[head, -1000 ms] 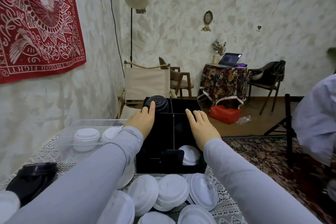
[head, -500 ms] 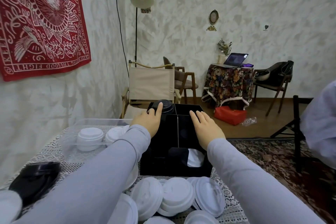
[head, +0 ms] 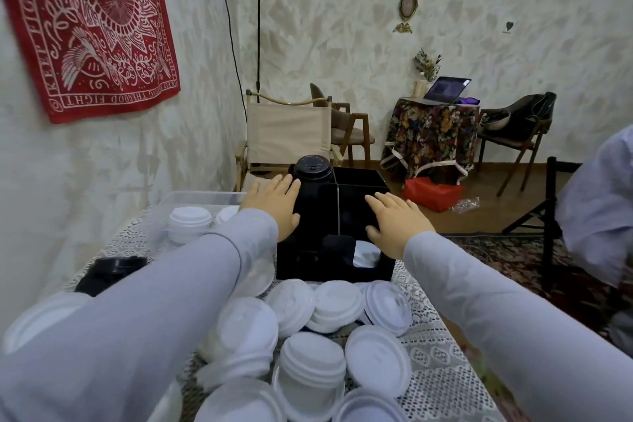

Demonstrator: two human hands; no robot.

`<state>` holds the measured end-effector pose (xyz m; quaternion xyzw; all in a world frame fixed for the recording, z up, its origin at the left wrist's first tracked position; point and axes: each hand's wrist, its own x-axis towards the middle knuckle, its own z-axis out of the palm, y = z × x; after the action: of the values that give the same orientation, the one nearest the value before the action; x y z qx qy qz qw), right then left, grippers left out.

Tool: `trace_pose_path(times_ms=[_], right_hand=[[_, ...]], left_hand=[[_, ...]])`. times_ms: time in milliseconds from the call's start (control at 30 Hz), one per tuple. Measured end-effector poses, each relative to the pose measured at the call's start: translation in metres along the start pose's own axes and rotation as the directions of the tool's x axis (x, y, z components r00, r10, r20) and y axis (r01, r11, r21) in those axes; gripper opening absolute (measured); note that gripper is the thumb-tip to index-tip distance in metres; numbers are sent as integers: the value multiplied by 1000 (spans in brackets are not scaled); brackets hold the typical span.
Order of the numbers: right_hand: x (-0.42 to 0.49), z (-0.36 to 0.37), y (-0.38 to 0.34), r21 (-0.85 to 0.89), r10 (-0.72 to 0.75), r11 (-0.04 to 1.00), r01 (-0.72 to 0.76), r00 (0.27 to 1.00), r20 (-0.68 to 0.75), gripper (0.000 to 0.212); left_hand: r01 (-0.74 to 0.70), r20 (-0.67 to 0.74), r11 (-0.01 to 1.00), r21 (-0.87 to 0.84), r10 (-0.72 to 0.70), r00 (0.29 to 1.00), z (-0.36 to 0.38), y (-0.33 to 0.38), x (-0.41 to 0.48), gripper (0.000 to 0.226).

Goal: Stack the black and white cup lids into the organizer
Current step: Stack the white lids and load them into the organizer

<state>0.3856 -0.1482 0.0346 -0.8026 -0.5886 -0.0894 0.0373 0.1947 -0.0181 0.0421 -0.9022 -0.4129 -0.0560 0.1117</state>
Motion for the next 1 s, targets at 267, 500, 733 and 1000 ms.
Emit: trace_pose_path(times_ms=[267,500,733,1000], right_hand=[[-66,-9,-8,184,-34,982,30,999,18,45],[-104,31,-19,260,51,957,-127,958,281,68],[-96,41,-18,397,157,875,-276,939,306,72],[-102,26,-12,350,169,908,-231,965,199,65]], left_hand=[[-98,-62,994,-45,95,994,-16,-2,-69,60],[-133,-19,981,-140,131,991,-14,11,-132,55],[-174,28,971,-164,180,983,0,24,-162,56],[-206,-14,960,-191,207,978,-6,27,-175,51]])
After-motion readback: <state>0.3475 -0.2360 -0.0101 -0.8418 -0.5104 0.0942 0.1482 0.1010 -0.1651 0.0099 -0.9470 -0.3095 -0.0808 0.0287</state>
